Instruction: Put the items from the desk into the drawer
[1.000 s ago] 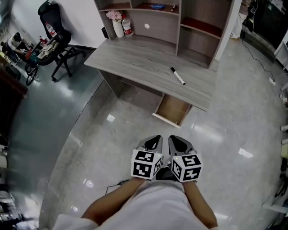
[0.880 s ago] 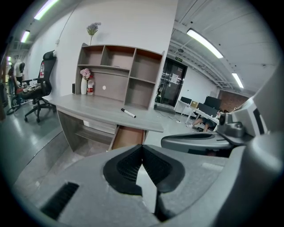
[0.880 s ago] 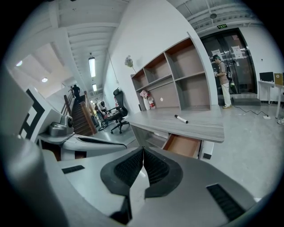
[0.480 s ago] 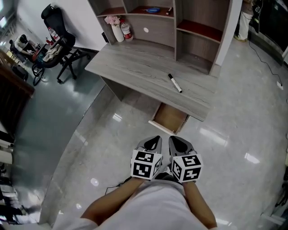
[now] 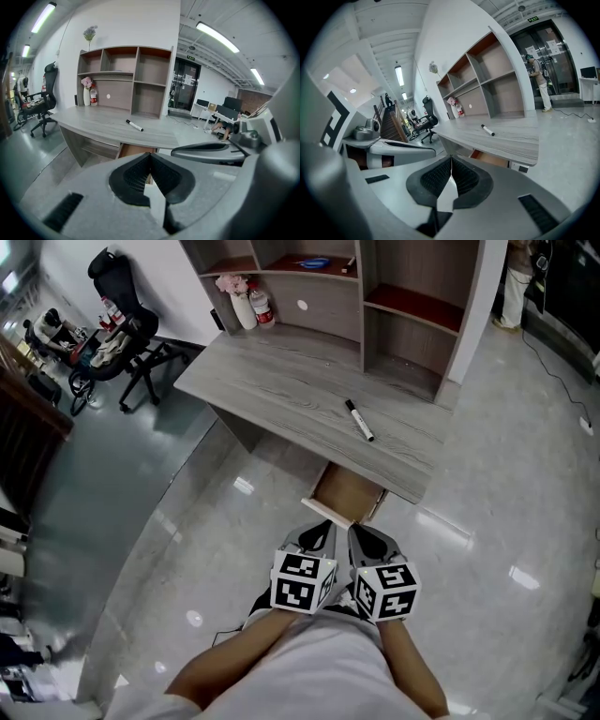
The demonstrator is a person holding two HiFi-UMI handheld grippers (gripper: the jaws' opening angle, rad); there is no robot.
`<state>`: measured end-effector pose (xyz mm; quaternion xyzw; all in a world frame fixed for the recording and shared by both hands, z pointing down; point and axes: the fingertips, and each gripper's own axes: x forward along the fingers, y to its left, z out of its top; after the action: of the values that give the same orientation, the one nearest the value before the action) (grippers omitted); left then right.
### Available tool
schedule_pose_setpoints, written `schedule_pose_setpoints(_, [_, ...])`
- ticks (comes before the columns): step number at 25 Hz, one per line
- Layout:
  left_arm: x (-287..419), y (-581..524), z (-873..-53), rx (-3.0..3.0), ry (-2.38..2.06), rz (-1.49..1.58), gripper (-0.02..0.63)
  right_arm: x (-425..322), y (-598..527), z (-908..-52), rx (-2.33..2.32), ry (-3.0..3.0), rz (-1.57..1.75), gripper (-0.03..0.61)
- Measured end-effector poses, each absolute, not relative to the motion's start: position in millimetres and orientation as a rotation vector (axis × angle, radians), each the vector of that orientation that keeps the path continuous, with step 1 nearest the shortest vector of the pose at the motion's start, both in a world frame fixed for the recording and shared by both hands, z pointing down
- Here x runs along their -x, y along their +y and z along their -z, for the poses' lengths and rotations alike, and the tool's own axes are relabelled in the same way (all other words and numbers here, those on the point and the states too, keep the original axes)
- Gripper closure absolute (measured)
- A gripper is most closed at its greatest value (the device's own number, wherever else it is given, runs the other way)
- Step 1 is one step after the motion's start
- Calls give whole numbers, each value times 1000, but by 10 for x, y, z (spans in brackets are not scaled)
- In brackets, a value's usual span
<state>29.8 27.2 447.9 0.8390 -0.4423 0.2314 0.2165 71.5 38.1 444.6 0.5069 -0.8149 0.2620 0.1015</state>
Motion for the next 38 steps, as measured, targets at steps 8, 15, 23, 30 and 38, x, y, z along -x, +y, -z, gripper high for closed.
schedule_pose_setpoints(8, [-463,-153,-4511,-2342,-1196,-604,612,-850,-1,-4508,-1495,-2373,-746,577])
schedule_pose_setpoints(15, [-581,-695,-4529,-2352,-1153,-584,612,-944,-537,-4542,-1503,-2328,-696,577])
schedule_pose_setpoints(23, [-672,-1244,-4575,-2369,-1084,-603,612,-1041,-1119,-4606,-1512,-2238,-628,575])
schedule_pose_setpoints(30, [-688,-1630,-4662,-2391,-1011,-658,612,-1131,-1581,-4689,-1528,-2138,-571,575])
schedule_pose_setpoints(38, [-651,-2000,-4733,-2395,-961,-674,612,-1170,-2042,-4894,-1489,-2038,-525,574])
